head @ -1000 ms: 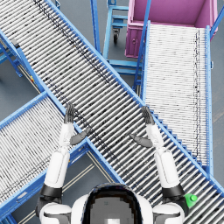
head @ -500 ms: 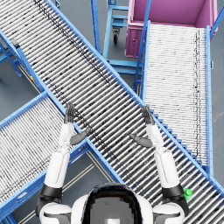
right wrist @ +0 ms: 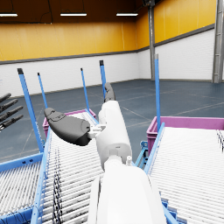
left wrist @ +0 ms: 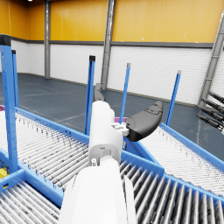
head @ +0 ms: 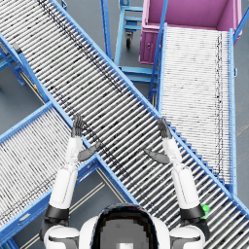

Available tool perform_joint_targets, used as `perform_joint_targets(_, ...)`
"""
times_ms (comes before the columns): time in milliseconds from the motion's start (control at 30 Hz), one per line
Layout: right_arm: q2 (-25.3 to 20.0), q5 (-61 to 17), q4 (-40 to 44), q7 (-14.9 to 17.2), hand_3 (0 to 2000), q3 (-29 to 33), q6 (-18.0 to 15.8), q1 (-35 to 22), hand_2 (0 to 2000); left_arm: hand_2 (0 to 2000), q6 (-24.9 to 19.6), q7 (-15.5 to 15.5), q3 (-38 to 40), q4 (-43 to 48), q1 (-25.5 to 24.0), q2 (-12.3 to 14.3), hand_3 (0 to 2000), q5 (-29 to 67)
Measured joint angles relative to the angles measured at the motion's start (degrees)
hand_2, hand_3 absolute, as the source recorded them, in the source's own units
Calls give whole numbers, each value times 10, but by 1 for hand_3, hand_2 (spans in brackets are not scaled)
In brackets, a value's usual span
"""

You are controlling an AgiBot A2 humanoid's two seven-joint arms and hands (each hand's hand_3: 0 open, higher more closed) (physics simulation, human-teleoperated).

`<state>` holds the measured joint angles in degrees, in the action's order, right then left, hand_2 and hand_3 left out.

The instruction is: Pick up the oil and place it on the left assembly line, put the cola on the right, and keep Sprite still

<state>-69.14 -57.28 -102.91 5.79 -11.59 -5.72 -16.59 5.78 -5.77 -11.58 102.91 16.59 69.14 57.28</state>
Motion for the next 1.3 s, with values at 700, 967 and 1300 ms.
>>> perform_joint_targets(700, 0, 0, 0, 0, 0, 0, 0, 0, 0, 0, 0, 0, 0, 0, 0, 0, 0, 0)
perform_joint_targets(967, -11, 0, -4, -43, 0, -10, 42, -4, 0, 0, -43, 42, -1, 3, 5, 11, 0, 0)
perform_joint_targets(1300, -45, 0, -53, -57, 0, 58, 57, -43, 0, 0, -57, 57, 62, 35, 60, 49, 0, 0)
